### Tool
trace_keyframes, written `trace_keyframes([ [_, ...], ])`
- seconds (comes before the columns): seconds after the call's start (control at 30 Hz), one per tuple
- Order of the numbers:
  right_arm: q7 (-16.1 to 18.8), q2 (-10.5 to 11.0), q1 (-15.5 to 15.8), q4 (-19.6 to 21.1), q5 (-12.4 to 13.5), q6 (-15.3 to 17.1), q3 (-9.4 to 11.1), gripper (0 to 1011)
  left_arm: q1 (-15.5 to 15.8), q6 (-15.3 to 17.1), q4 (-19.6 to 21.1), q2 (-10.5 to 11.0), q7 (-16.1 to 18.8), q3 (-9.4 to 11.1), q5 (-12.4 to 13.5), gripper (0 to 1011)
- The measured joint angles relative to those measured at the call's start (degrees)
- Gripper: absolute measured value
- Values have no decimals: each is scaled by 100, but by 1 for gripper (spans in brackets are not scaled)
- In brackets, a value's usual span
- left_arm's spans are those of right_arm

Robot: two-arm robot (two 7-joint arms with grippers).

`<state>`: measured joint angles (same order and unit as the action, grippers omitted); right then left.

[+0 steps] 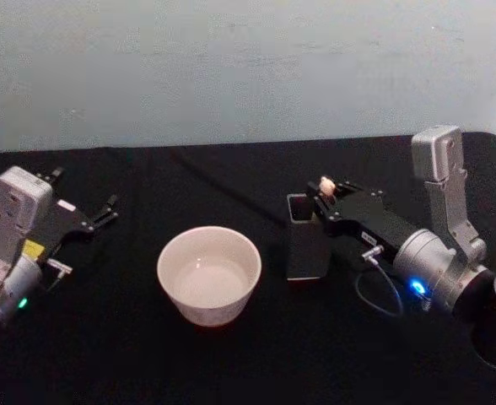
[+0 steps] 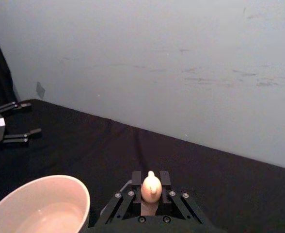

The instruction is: Pick up the stirring spoon with one hand, stir inside the cup, then place it back in its original position.

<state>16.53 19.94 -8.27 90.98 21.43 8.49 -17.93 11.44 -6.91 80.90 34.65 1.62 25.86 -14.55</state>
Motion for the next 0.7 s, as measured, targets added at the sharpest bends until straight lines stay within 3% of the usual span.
trace_keyframes([
  [0.6, -18, -15, -16, -31, -51, 16, -7, 214, 0, 0, 0, 0, 0, 0, 0, 1001],
  [0.7, -17, -14, -16, -30, -48, 15, -6, 267, 0, 0, 0, 0, 0, 0, 0, 1001],
])
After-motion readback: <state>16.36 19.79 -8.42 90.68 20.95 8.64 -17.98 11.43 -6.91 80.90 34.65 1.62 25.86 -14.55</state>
